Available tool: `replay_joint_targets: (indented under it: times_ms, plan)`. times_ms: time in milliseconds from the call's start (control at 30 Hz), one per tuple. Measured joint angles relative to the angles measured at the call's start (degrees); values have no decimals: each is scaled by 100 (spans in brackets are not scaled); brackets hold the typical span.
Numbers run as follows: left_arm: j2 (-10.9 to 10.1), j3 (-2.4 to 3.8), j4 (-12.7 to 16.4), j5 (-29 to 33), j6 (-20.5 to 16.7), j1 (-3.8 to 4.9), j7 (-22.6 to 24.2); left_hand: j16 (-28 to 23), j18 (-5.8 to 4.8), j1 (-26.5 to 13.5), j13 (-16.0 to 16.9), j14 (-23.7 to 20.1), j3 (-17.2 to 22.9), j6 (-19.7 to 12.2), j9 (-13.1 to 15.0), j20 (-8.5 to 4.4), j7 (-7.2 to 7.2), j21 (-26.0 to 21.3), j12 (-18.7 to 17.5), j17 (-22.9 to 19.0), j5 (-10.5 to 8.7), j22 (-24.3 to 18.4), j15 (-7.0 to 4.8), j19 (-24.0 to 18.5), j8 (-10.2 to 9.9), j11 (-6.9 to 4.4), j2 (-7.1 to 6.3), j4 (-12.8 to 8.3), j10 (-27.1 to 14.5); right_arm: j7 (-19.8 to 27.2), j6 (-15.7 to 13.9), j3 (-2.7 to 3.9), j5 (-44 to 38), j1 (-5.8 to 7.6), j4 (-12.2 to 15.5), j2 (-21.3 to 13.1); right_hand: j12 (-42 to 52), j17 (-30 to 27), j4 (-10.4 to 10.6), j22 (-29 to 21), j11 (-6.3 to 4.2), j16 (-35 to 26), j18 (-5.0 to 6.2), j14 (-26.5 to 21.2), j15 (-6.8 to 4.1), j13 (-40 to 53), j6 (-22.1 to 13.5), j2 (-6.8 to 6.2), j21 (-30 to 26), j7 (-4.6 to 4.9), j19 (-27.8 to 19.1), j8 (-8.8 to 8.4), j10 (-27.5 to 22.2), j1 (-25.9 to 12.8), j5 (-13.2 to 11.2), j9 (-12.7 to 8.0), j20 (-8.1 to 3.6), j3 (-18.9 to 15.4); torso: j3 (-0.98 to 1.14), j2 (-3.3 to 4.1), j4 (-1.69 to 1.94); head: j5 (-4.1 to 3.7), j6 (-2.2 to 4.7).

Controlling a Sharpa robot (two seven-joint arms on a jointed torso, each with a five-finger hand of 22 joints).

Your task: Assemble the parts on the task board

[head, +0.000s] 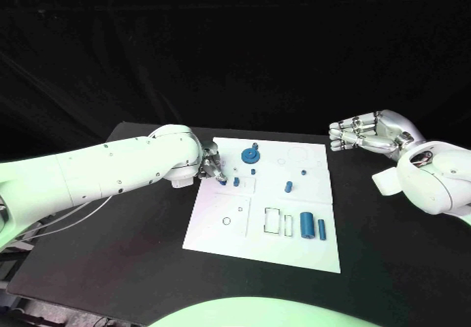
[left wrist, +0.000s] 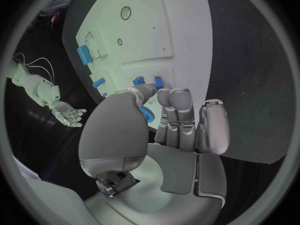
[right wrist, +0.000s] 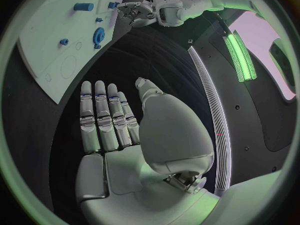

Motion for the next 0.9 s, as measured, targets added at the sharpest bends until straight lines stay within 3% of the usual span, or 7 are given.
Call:
replay_joint_targets:
  times_ms: [233, 733, 900]
  plan:
    - [7, 0, -7, 14, 3, 0, -9, 0, 0, -84, -28, 0, 48, 0, 77, 21, 0, 24, 0, 0, 1, 0, 0, 21, 35, 1, -82, -17, 39, 0, 12, 0, 0, 0, 0, 2, 0, -5, 0, -5, 0, 0, 0, 0, 0, 0, 0, 0, 0, 0, 0, 0, 0, 0, 0, 5, 0, 0, 1, -2, -3, -2, -2]
    - [93, -3, -116, 42, 28, 2, -44, 0, 0, -319, 113, 21, 174, 31, 250, 1, -31, 45, 89, 2, -24, -2, -21, 41, 142, -42, -77, -144, 124, 2, 18, 0, -1, 0, 8, -17, 0, -5, 0, -11, 0, 0, 0, 0, 0, 0, 0, 9, 0, 0, 0, 0, 0, -9, 0, 5, 0, 0, 4, -5, -5, -29, 2]
    - [134, -1, -162, 44, 56, 4, -54, 0, 0, -600, 146, 20, 312, 29, 317, -20, -75, 45, 120, 4, -51, -2, -62, 62, 167, -61, -25, -401, 144, 2, 20, 0, -1, 0, 12, -18, 0, -4, 0, -12, 0, 0, 0, 0, 0, 0, 0, 30, 0, 0, 0, 0, 0, -30, 0, 4, 0, 0, 5, -5, -4, -26, -1]
